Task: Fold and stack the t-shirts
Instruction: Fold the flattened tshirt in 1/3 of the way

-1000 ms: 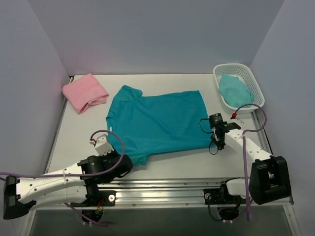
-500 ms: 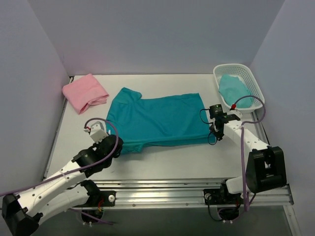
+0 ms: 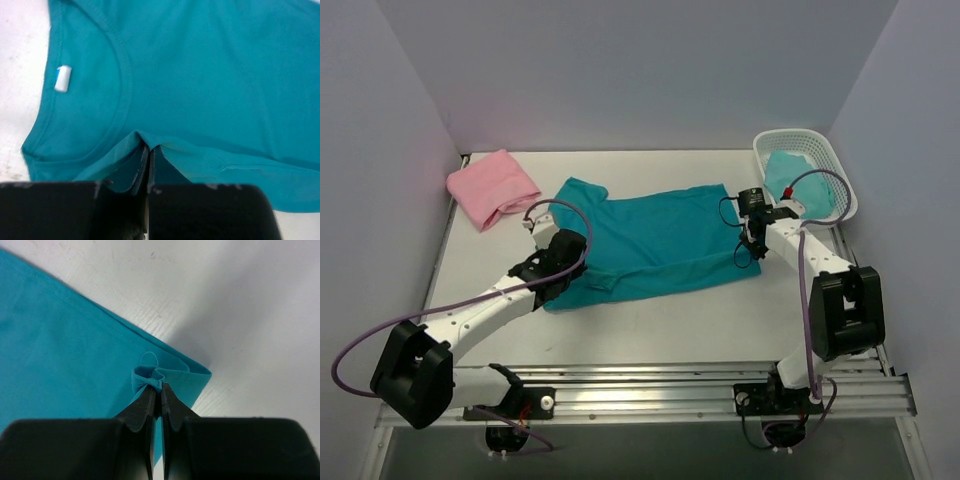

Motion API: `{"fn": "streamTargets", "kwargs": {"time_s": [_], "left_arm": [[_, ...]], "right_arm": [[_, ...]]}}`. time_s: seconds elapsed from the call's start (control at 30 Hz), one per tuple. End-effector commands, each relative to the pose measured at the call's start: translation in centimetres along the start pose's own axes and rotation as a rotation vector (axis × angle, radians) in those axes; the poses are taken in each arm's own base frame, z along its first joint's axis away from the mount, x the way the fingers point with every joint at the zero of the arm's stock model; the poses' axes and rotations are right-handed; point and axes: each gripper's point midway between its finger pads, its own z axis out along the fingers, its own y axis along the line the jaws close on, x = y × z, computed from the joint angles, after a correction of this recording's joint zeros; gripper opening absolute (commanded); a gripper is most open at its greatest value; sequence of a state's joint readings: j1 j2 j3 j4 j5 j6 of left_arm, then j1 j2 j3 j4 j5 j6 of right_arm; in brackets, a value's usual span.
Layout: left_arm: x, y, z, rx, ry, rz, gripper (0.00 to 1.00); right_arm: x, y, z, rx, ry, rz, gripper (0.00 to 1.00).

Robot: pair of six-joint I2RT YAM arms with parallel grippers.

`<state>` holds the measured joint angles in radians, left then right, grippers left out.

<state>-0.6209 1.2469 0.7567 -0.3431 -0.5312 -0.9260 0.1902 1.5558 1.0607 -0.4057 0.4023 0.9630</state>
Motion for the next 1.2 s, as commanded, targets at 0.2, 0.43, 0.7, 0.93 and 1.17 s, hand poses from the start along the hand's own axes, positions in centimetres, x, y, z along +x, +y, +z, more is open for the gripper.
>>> {"fn": "streamTargets", "kwargs": {"time_s": [0.2, 0.43, 0.7, 0.93, 1.17], "left_arm": [[-5.1, -5.1, 1.6, 0.124, -0.083, -0.071, 0.02], [-5.1, -4.2, 4.9, 0.079, -0.053, -0.08, 0.02], [-4.3, -2.5, 8.1, 0.055, 0.007, -0.118, 0.02], [-3.6, -2.4, 12.6, 0.147, 0.16, -0.282, 0.02], [-8.8, -5.0, 15.8, 0.359, 0.281, -0.518, 0.02]], "right_arm": [[-0.6, 2.8, 1.5, 0.071, -0.037, -0.063, 0.0], [-0.7, 4.6, 2.6, 0.118, -0.045, -0.081, 0.0], [0.1, 5.3, 4.8, 0.184, -0.046, -0.092, 0.0], [1.6, 5.3, 6.8, 0.227, -0.023, -0.122, 0.0], [1.8, 5.2, 7.2, 0.23, -0.024, -0.133, 0.0]]}}
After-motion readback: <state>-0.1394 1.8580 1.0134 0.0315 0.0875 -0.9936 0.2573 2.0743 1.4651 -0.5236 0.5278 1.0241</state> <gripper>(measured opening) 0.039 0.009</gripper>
